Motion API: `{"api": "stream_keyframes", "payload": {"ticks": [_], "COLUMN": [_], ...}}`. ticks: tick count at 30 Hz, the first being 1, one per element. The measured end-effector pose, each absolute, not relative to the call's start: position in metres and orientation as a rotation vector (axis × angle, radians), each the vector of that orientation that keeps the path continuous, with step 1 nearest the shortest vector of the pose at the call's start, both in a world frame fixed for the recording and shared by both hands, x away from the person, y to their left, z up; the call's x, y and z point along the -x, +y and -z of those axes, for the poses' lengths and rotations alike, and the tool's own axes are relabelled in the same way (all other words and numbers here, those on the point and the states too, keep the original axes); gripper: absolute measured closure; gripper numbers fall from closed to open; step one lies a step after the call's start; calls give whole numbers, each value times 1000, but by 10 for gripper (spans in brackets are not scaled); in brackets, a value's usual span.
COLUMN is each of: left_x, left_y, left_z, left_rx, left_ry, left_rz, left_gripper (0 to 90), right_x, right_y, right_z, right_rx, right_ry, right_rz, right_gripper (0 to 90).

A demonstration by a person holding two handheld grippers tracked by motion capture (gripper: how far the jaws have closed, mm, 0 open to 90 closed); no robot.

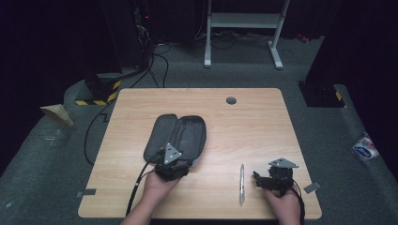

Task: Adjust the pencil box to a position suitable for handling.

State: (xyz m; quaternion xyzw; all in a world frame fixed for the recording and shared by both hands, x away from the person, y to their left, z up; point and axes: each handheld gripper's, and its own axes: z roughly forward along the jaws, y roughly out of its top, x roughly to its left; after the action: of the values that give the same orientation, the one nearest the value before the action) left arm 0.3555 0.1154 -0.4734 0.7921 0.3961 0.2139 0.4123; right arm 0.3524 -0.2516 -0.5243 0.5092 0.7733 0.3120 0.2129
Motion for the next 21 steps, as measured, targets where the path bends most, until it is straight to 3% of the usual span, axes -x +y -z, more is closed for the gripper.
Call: {"api": "stream_keyframes", "payload": {"ticks": [4, 6, 8, 12, 17, 21], "left_x": [-365, -367, -367, -359, -338, -320], "left_y": [97, 93, 93, 99, 123, 148], "left_z": [477, 481, 484, 489, 494, 496], "left_rx": [-2019, -2029, -2048, -2062, -2059, -2038], "left_ry": [1000, 999, 993, 967, 936, 944], "left_rz": [-527, -523, -521, -530, -493, -472], "left_gripper": [535, 609, 747, 816, 827, 788], "right_x": [-352, -352, -352, -352, -352, -352], "right_y": [-252, -252, -252, -251, -251, -251], "right_z": [524, 524, 524, 524, 524, 524], "right_rx": [-1412, -1411, -1412, -1414, -1414, -1414], "right_ry": [2147, 2147, 2147, 2148, 2148, 2148], "right_rz": [-867, -867, -867, -865, -865, -865], "right_gripper": [92, 92, 92, 94, 94, 94]}}
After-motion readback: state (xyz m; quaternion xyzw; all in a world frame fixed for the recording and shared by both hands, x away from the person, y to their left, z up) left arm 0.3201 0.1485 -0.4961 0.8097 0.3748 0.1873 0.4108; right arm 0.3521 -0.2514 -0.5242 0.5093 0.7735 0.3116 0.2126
